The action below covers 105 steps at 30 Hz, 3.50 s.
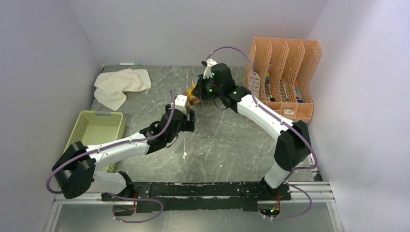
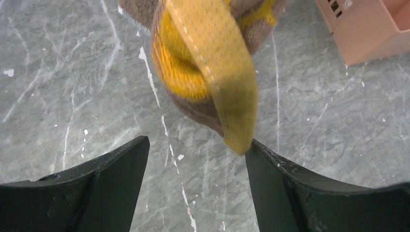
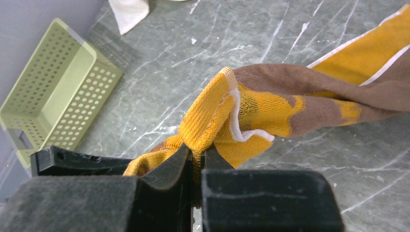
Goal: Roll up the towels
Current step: Move the towel to the center of the board, then pick up the towel at the center of the board.
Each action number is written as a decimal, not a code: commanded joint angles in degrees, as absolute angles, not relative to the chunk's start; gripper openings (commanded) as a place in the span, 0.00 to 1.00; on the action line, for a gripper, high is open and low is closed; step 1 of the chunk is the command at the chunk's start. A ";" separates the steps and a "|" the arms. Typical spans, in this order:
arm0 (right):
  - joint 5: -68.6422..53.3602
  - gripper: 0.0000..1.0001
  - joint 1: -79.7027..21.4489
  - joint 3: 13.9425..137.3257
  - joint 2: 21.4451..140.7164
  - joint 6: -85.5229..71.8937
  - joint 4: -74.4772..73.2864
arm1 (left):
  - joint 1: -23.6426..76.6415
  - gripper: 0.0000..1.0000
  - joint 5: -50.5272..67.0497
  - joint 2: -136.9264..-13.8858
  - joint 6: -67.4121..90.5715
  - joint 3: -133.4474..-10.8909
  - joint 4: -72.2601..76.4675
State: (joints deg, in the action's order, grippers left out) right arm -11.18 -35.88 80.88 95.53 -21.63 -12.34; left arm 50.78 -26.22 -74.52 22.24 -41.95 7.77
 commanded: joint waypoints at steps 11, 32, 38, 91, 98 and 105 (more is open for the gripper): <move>-13.61 0.00 -37.00 77.34 91.70 -21.34 -12.91 | 46.02 0.12 -24.63 -73.64 20.79 -42.51 15.22; -9.50 1.00 -28.92 63.14 74.82 -18.52 -7.85 | 44.45 0.07 -10.82 -58.71 11.11 -52.72 -27.01; -8.73 1.00 -26.28 69.18 86.75 -18.08 -10.37 | 44.82 0.07 -3.45 -51.01 10.98 -47.40 -31.54; -1.43 0.18 -34.19 106.47 138.69 10.01 -15.80 | 48.81 0.07 17.67 -48.03 6.72 -41.65 -24.96; -9.78 0.00 -31.15 102.98 136.11 5.51 -14.15 | 48.95 0.07 15.63 -47.39 6.71 -42.17 -25.80; -11.79 0.00 -25.17 96.20 118.51 -1.96 -5.05 | 48.95 0.07 -7.71 -43.98 0.69 -47.24 -30.87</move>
